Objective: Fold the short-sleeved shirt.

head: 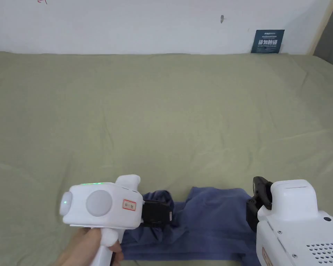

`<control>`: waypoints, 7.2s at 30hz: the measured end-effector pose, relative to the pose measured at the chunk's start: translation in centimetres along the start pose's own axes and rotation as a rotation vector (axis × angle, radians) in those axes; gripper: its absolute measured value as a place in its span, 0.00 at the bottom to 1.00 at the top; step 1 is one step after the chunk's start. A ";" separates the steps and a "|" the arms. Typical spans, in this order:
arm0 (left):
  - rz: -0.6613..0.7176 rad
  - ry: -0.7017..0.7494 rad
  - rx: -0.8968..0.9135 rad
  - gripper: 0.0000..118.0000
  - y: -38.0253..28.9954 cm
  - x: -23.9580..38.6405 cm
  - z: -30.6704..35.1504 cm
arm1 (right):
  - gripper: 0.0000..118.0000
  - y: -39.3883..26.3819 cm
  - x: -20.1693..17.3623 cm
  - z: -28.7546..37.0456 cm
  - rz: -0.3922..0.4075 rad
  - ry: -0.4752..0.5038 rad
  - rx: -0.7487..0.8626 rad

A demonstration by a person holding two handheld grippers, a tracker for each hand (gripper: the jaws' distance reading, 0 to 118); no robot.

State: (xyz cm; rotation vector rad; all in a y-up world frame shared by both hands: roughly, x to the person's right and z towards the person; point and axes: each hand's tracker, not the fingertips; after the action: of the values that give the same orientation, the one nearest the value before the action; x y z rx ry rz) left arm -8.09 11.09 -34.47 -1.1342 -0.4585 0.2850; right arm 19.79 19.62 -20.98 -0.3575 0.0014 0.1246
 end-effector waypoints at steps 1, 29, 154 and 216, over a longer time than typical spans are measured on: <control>0.020 -0.022 0.014 0.74 0.0 -0.2 0.8 | 0.00 0.0 0.0 -0.1 -0.001 0.001 -0.004; 0.034 -0.092 -0.032 0.00 -0.9 0.2 -5.8 | 0.00 -2.3 0.3 -2.4 -0.032 0.018 -0.104; 0.134 -0.209 0.140 0.00 -4.0 -7.3 8.1 | 0.00 -4.8 -4.0 -10.7 -0.490 0.864 -0.463; 0.344 -0.174 0.138 0.27 1.0 -27.8 17.2 | 0.00 6.4 -16.7 -8.2 0.024 0.175 0.197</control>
State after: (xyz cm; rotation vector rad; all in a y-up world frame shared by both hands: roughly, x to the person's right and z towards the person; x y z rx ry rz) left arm -40.72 12.97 -35.19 -1.0541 -0.3889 0.7096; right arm 2.64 20.69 -30.46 -0.1704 0.1895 0.1157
